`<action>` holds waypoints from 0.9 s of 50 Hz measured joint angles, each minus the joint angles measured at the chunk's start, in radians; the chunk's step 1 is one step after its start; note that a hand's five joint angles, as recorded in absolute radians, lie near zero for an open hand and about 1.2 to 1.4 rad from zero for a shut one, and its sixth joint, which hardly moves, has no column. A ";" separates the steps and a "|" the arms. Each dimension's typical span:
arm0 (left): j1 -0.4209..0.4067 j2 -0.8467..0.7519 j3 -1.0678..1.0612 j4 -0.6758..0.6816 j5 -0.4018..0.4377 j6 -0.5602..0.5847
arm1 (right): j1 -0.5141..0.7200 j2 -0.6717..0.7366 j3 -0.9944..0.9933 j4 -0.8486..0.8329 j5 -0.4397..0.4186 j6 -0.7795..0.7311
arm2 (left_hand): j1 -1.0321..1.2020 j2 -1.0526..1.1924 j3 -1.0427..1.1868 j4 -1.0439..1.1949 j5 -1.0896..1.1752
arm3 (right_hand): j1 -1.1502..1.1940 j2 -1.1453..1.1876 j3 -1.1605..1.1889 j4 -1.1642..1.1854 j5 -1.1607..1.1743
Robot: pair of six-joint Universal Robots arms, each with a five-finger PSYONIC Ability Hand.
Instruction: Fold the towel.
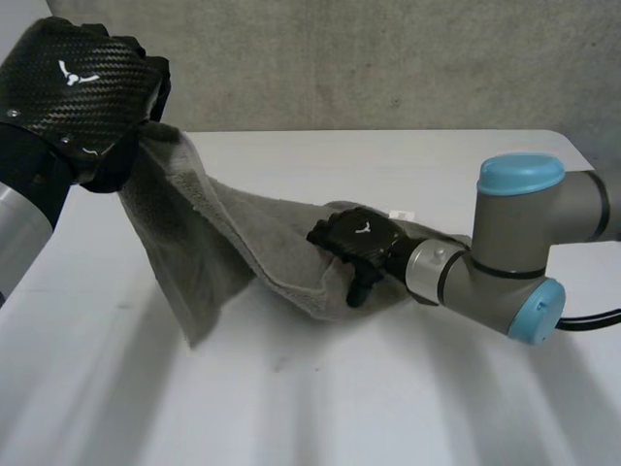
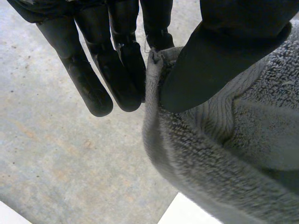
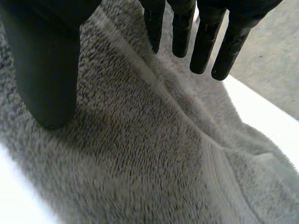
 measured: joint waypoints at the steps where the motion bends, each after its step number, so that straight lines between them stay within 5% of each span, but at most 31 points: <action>1: 0.001 0.003 0.000 0.001 0.000 -0.001 | 0.004 0.006 0.001 0.000 0.000 0.000 | 0.000 0.000 0.000 0.000 0.000 | 0.007 0.009 0.010 0.007 0.009; 9: 0.016 0.016 0.001 0.021 -0.001 -0.015 | 0.032 0.033 -0.007 -0.009 0.018 -0.009 | 0.000 0.001 0.000 0.000 0.000 | 0.500 0.634 0.605 0.609 0.580; 13: 0.039 0.013 -0.001 0.041 0.000 -0.019 | 0.035 0.022 -0.033 -0.018 0.060 -0.025 | 0.000 0.001 0.000 0.000 0.000 | 0.613 0.767 0.750 0.760 0.724; 20: 0.127 -0.028 0.014 0.100 0.004 -0.019 | 0.003 -0.092 -0.124 -0.102 0.306 -0.061 | 0.000 0.001 0.000 0.000 0.000 | 0.632 0.826 0.823 0.834 0.784; 21: 0.159 -0.076 0.039 0.146 0.002 -0.019 | -0.015 -0.161 -0.143 -0.174 0.398 -0.064 | 0.027 0.001 0.000 0.000 0.016 | 0.632 0.826 0.823 0.834 0.789; 25: 0.179 -0.161 0.098 0.222 -0.005 -0.021 | -0.036 -0.275 -0.126 -0.296 0.479 -0.056 | 0.027 0.002 0.000 0.000 0.016 | 0.632 0.826 0.823 0.834 0.795; 35: 0.176 -0.340 0.199 0.308 -0.075 -0.146 | -0.062 -0.473 0.135 -0.402 0.510 -0.049 | 0.027 0.002 0.000 0.000 0.016 | 0.632 0.826 0.828 0.834 0.803; 45: 0.130 -0.419 0.052 0.299 -0.082 -0.263 | -0.054 -0.485 0.435 -0.329 0.464 -0.057 | 0.026 0.002 0.000 0.000 0.016 | 0.632 0.826 0.828 0.834 0.805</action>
